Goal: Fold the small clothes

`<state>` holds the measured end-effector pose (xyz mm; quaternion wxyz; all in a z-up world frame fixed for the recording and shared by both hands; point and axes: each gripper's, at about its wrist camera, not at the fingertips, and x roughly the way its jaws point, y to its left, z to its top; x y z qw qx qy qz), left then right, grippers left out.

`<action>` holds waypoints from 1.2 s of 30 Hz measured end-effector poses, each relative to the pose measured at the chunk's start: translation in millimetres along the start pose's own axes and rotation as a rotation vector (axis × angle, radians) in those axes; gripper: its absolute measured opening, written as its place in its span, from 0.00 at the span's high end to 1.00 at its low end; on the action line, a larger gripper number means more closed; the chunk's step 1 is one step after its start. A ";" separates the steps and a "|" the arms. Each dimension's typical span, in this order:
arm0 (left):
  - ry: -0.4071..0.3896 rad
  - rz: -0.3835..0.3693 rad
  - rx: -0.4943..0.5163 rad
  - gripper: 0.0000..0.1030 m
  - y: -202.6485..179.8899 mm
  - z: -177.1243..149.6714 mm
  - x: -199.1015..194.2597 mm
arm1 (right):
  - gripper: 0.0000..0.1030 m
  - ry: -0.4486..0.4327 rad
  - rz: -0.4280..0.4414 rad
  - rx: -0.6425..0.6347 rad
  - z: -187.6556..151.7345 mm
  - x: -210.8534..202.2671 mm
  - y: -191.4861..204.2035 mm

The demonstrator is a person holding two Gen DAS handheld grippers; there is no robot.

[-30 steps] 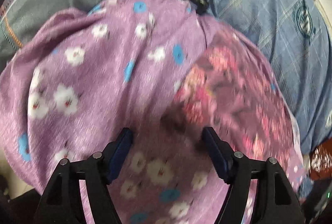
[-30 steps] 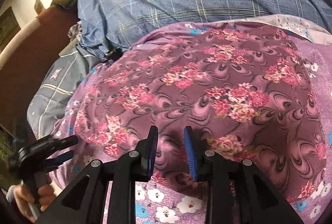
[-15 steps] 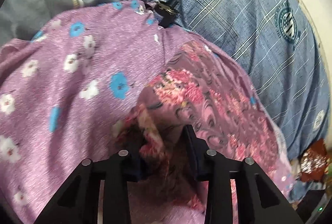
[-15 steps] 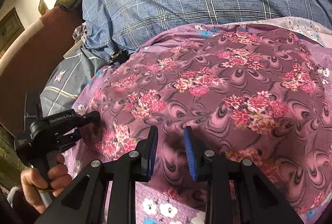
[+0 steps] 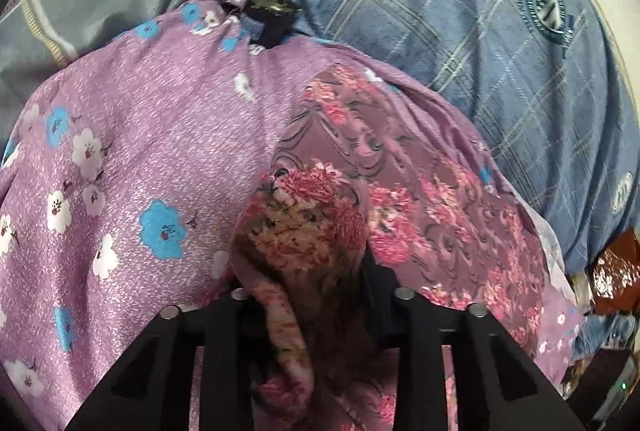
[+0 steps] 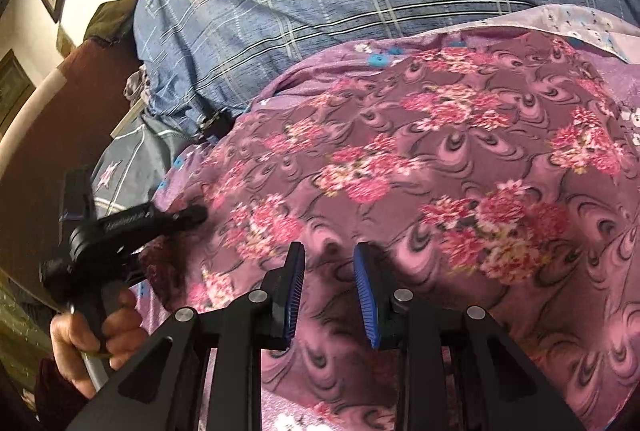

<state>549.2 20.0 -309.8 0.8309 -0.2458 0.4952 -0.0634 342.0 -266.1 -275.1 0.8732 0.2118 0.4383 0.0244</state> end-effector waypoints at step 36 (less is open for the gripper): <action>0.070 -0.303 0.537 0.37 -234.6 -87.3 -62.7 | 0.54 -0.296 0.077 0.558 16.8 -127.4 -206.3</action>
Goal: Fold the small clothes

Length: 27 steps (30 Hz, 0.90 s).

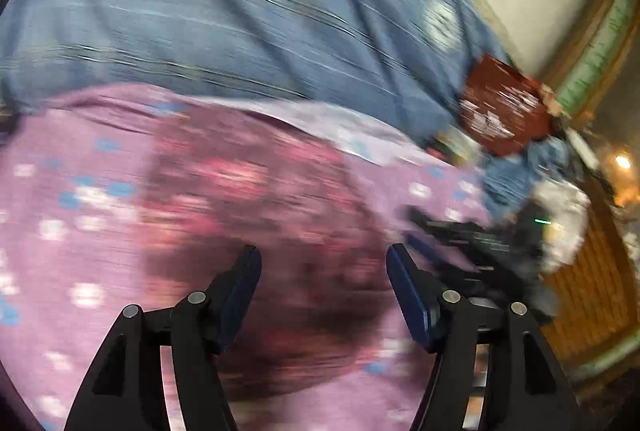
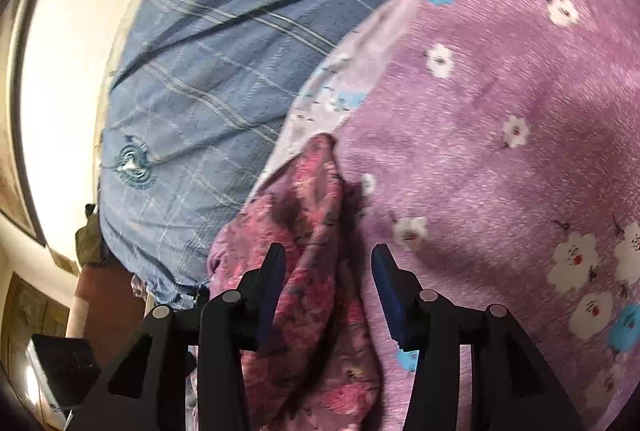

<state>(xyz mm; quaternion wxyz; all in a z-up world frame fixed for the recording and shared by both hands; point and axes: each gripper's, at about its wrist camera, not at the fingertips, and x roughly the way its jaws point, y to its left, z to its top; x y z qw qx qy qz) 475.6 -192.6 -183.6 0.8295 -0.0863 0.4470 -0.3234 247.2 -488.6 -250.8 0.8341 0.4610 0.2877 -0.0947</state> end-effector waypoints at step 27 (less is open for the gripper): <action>0.140 0.160 0.221 0.37 35.4 -61.4 51.0 | 0.82 -0.030 -0.353 -0.604 -58.7 6.7 141.1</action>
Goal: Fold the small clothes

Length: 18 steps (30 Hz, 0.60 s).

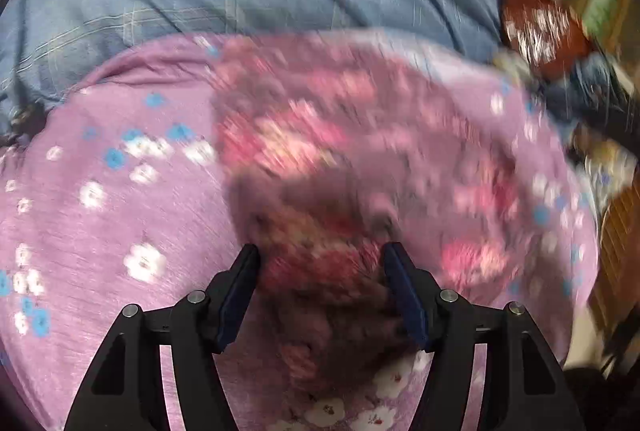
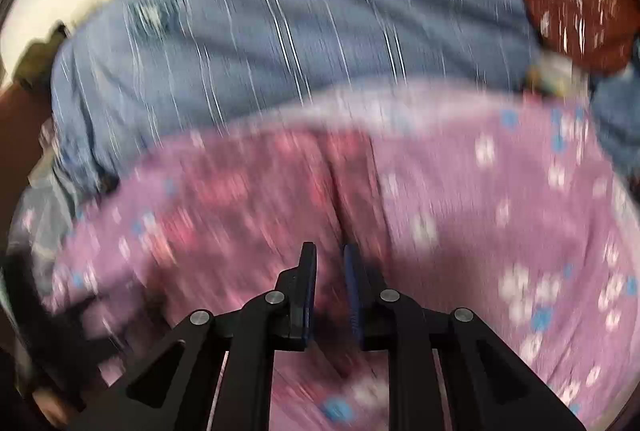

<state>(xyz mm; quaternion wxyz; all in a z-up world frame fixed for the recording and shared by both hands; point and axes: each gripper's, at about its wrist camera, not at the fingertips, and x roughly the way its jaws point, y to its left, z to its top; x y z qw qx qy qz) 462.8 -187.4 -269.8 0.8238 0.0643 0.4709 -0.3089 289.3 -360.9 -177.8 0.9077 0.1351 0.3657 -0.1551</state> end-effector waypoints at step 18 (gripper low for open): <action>-0.084 -0.116 -0.125 0.40 50.9 23.2 -27.0 | 0.85 0.267 0.094 0.135 46.8 128.1 -21.6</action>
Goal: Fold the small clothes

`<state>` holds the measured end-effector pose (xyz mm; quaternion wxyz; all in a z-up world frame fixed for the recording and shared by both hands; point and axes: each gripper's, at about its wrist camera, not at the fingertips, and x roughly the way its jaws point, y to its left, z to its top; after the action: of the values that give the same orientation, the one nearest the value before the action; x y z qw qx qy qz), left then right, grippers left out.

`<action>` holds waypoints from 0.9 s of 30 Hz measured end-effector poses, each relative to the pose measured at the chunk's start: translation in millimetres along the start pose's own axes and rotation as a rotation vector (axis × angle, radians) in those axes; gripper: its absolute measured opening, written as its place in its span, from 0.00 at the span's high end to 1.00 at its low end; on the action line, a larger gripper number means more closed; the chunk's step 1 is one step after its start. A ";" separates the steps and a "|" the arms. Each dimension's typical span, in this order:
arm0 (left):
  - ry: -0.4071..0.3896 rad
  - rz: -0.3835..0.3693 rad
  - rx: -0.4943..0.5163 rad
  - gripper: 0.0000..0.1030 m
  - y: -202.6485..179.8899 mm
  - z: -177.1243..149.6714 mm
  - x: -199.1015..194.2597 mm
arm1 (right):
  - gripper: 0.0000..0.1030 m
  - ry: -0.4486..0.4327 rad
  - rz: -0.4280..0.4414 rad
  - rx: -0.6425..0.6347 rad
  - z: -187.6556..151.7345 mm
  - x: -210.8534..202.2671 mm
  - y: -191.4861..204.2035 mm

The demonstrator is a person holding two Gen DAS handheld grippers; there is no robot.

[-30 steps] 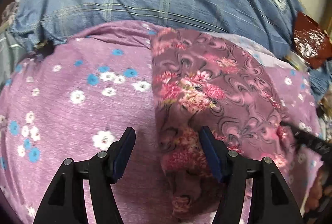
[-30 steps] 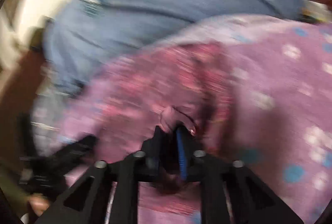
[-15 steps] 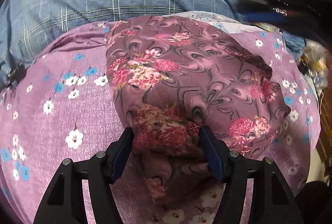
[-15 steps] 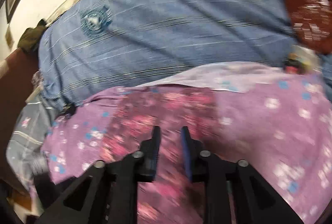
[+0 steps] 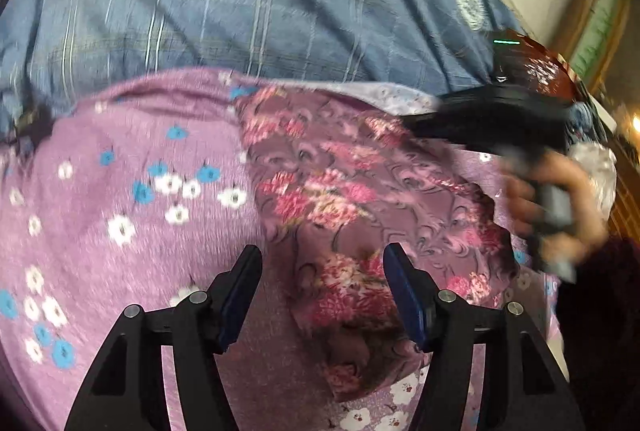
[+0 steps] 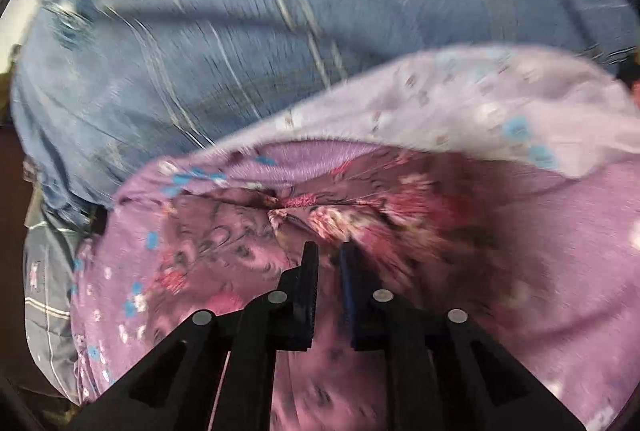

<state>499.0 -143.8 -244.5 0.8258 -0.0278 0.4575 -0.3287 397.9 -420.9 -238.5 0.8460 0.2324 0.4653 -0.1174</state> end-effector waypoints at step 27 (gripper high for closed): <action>-0.144 0.162 -0.017 0.39 -26.9 -4.5 -13.9 | 0.72 -0.341 -0.496 -0.262 -126.1 -93.6 47.7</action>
<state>476.5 -155.8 -227.6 0.8802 -0.0212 0.4004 -0.2540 274.9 -318.0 -204.1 0.8800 -0.0220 0.3704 -0.2963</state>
